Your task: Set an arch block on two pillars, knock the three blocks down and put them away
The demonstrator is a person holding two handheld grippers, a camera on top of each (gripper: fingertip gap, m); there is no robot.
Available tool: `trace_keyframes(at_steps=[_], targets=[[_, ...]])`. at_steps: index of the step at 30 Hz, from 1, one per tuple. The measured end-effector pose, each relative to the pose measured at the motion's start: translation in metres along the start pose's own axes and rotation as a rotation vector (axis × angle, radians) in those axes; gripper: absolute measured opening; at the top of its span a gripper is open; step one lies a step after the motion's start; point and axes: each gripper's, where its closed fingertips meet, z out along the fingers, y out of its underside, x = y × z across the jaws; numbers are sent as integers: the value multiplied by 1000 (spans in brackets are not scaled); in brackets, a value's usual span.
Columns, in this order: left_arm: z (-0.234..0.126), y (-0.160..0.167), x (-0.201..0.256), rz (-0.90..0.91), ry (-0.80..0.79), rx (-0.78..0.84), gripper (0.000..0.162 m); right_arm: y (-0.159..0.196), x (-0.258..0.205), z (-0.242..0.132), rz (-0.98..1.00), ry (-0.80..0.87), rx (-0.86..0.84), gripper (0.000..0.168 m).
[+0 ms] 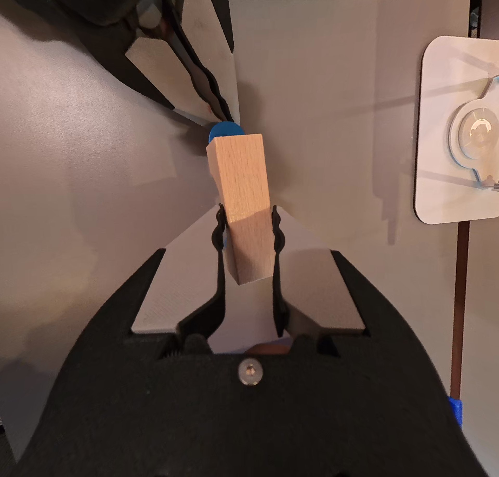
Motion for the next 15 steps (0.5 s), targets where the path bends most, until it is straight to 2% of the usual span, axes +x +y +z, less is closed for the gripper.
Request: trace_keyframes(at_steps=[8,12,15], targets=[[-2,5,-7,-41,-5,-41,3,2,-1,3,1,6,-13,32],[-18,3,12,-92,104,6,3,3,1,0,7,7,-13,32],[-14,4,22,-91,143,-6,5,2,1,0,8,6,-14,32]])
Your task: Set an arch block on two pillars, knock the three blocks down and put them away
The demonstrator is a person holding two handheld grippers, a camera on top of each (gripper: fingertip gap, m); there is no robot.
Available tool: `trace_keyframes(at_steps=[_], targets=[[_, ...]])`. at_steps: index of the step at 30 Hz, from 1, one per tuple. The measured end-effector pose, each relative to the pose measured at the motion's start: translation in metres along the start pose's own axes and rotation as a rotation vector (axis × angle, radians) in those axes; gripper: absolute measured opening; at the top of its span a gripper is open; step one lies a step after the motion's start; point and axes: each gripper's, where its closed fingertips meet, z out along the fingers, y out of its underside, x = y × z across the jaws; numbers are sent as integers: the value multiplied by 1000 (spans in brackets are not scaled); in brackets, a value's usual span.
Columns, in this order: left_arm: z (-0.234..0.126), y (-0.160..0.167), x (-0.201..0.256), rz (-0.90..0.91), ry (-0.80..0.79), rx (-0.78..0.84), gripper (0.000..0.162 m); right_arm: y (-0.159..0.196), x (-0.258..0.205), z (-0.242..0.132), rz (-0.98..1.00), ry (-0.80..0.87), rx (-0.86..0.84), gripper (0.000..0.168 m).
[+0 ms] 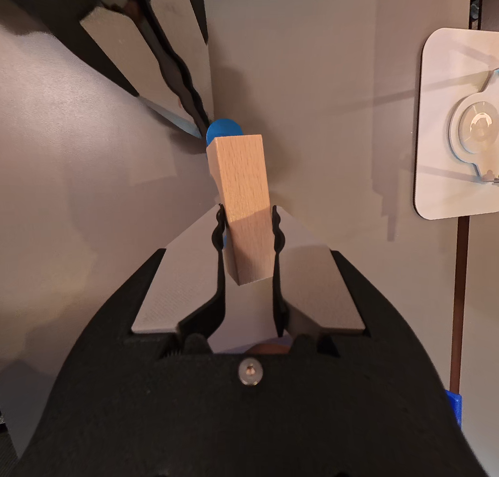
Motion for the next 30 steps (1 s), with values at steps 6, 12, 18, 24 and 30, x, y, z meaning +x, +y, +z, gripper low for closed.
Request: trace_keyframes(at_steps=[6,12,18,24,30], targets=[[12,-3,-8,22,-53,-21,7,0,-2,2,0,-1,0,32],[12,-1,-10,22,-64,-29,8,0,1,5,6,10,-3,32],[11,5,-12,18,-67,-44,12,3,1,13,-5,22,-22,32],[10,5,-11,27,-74,-43,11,2,3,16,-1,39,-14,33],[10,8,-11,22,-65,-48,13,2,1,16,2,42,6,36]])
